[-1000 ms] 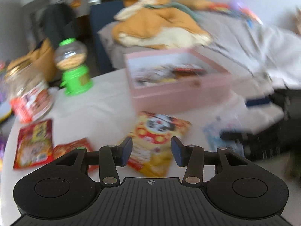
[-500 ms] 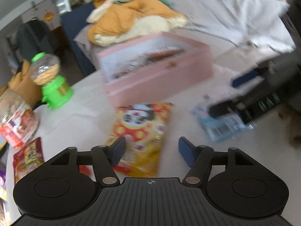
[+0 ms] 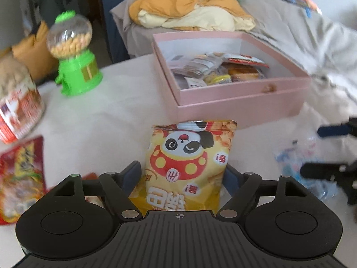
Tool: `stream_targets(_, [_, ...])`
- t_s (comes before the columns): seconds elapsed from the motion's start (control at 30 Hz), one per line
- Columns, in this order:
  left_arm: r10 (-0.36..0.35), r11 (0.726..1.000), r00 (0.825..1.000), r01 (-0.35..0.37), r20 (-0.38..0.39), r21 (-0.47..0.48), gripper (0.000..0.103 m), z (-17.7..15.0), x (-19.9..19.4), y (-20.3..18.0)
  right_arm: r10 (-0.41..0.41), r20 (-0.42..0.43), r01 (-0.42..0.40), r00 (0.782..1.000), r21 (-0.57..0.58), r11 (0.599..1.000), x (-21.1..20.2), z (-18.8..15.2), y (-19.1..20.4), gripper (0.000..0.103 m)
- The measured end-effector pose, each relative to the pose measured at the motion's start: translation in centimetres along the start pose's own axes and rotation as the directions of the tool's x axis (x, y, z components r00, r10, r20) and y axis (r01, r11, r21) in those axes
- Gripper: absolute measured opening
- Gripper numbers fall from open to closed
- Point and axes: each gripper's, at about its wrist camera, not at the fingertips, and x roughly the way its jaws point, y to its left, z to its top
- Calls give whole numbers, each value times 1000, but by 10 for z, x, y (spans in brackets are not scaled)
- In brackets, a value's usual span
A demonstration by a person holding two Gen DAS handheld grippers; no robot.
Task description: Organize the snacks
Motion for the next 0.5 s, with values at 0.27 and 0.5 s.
stream_targets(0.27, [19,1000,1000,-19,8,-4,79,-9,-9,-10,-6,14,5,1000,9,1000,1,0,0,103])
stream_targets(0.5, [-17,999,998,20,65,-46,66,-39,-36,-30,3,1,-3,1000,-2,1000,1,1,-1,103])
